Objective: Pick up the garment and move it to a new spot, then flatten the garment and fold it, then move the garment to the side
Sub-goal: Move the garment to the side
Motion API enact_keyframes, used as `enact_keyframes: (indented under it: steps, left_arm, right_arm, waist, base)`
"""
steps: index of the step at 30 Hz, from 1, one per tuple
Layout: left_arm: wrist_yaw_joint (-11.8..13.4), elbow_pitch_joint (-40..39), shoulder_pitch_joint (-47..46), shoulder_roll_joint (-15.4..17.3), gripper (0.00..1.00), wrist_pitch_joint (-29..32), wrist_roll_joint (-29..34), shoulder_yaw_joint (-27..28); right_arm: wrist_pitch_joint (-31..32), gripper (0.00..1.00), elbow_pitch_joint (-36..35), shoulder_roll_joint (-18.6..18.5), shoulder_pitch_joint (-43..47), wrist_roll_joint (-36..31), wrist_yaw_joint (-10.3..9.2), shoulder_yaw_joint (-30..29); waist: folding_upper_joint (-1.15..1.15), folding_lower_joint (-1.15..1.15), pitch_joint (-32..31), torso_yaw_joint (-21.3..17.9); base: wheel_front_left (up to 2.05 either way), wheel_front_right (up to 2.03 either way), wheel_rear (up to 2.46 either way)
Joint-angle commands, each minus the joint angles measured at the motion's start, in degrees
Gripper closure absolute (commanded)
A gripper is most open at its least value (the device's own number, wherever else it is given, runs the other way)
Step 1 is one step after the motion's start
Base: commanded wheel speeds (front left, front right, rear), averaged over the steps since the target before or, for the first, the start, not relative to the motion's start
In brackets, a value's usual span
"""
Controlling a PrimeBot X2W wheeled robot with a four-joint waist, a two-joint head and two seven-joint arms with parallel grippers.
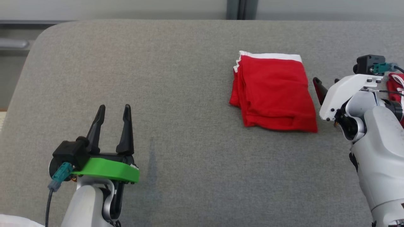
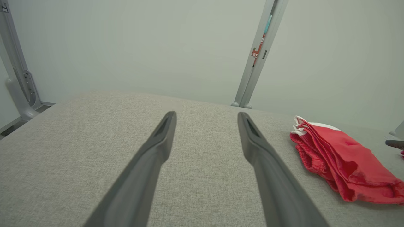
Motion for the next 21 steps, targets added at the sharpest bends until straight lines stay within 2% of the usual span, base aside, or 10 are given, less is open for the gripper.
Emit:
enact_keyframes:
  steps: [1,10,11,12,14,17,21]
  left_arm:
    - [-0.2,-0.3,-1.3,0.1,0.00,0.0,-0.1,-0.3]
    - [-0.2,-0.8,-2.9,-0.5,0.00,0.0,-0.7,-1.6]
    - [-0.2,-0.7,-2.9,-0.5,0.00,0.0,-0.8,-1.6]
    - [-0.2,-0.6,-2.8,-0.6,0.00,0.0,-0.8,-1.4]
    - [-0.2,-0.3,-2.7,-0.6,0.00,0.0,-0.8,-1.1]
    - [-0.2,-0.1,-2.4,-0.5,0.00,0.0,-0.7,-0.6]
    - [-0.2,-0.2,-1.8,-0.2,0.00,0.0,-0.4,-0.3]
  right_arm:
    - [1.1,0.00,2.2,0.2,-1.2,-0.7,-0.02,-0.9]
    - [3.5,0.00,13.2,1.7,-6.2,-4.8,-0.02,-4.2]
    - [4.2,0.49,14.3,1.9,-6.2,-5.0,-0.02,-4.4]
    - [4.9,0.62,15.6,2.0,-6.1,-5.6,-0.02,-4.6]
    - [6.4,1.00,17.4,2.6,-6.0,-6.5,-0.02,-3.5]
    - [7.6,1.00,18.1,2.7,-6.4,-6.2,-0.08,-1.7]
    - [7.4,1.00,15.3,0.6,-8.3,-6.1,-0.07,2.4]
  waist:
    - [0.00,0.00,3.9,3.9]
    - [0.00,0.00,7.1,6.3]
    - [0.00,0.00,7.1,6.2]
    - [0.00,0.00,7.1,6.1]
    - [0.00,0.00,6.8,5.5]
    - [0.00,0.00,6.1,4.1]
    - [0.00,0.00,5.0,1.3]
  base:
    - [0.00,0.00,0.00]
    - [0.00,0.00,0.00]
    - [0.00,0.00,0.00]
    - [0.00,0.00,0.00]
    - [0.00,0.00,0.00]
    - [0.00,0.00,0.00]
    - [0.00,0.00,0.00]
